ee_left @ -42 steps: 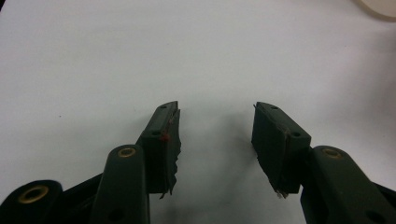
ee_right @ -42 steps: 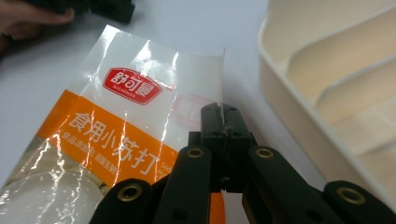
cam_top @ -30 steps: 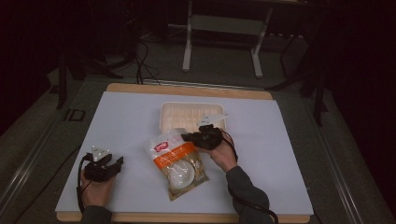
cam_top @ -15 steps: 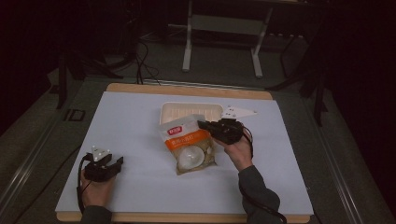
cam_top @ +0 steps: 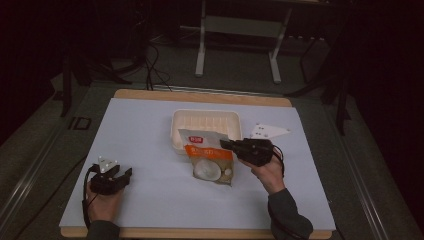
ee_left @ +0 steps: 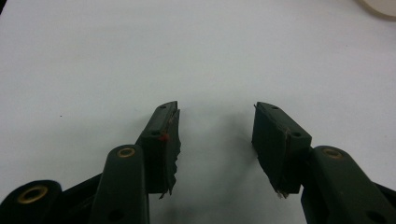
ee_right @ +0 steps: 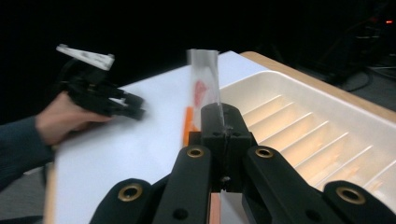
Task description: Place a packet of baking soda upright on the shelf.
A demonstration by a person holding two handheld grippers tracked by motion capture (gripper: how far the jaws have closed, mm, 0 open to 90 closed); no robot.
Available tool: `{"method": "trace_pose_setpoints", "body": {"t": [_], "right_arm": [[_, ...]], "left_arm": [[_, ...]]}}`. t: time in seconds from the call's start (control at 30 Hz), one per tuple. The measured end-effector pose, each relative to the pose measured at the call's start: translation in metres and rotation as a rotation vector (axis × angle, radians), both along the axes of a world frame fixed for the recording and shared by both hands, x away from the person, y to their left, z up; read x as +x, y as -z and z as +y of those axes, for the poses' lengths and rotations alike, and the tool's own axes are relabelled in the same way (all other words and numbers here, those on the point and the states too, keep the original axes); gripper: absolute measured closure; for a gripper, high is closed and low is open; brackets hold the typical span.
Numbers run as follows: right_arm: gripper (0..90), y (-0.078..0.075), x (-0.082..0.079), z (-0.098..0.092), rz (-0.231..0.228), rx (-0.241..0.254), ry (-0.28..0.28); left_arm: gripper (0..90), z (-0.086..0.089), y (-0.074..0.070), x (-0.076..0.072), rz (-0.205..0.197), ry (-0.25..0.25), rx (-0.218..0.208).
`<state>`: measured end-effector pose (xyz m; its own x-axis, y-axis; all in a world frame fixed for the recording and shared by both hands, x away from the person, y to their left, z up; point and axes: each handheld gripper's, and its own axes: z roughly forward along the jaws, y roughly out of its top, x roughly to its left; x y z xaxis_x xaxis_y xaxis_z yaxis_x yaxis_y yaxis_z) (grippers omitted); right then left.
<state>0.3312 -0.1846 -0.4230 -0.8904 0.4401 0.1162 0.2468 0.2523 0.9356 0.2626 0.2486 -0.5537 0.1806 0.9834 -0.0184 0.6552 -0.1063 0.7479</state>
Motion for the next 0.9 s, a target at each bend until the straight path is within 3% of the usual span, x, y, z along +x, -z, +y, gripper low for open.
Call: {"method": "trace_pose_setpoints", "body": {"t": [0.17,0.37,0.57,0.63,0.9], "right_arm": [[90.0,0.008,-0.005,-0.018,0.039,0.034,-0.053],[84.7,0.014,-0.007,-0.030,0.065,0.022,-0.093],[79.2,0.011,-0.008,-0.026,0.070,-0.048,-0.120],[76.3,0.002,-0.008,-0.019,0.068,-0.101,-0.146],[69.4,-0.014,-0.004,-0.008,0.085,-0.225,-0.176]], "left_arm": [[50.7,-0.001,0.000,0.000,0.000,-0.002,0.004],[50.7,-0.001,0.000,0.000,0.002,0.000,0.010],[50.5,-0.001,0.000,0.000,0.002,0.000,0.009],[50.4,-0.001,0.000,0.000,0.003,0.000,0.005],[50.2,-0.001,0.000,0.000,0.004,0.001,0.007]]}}
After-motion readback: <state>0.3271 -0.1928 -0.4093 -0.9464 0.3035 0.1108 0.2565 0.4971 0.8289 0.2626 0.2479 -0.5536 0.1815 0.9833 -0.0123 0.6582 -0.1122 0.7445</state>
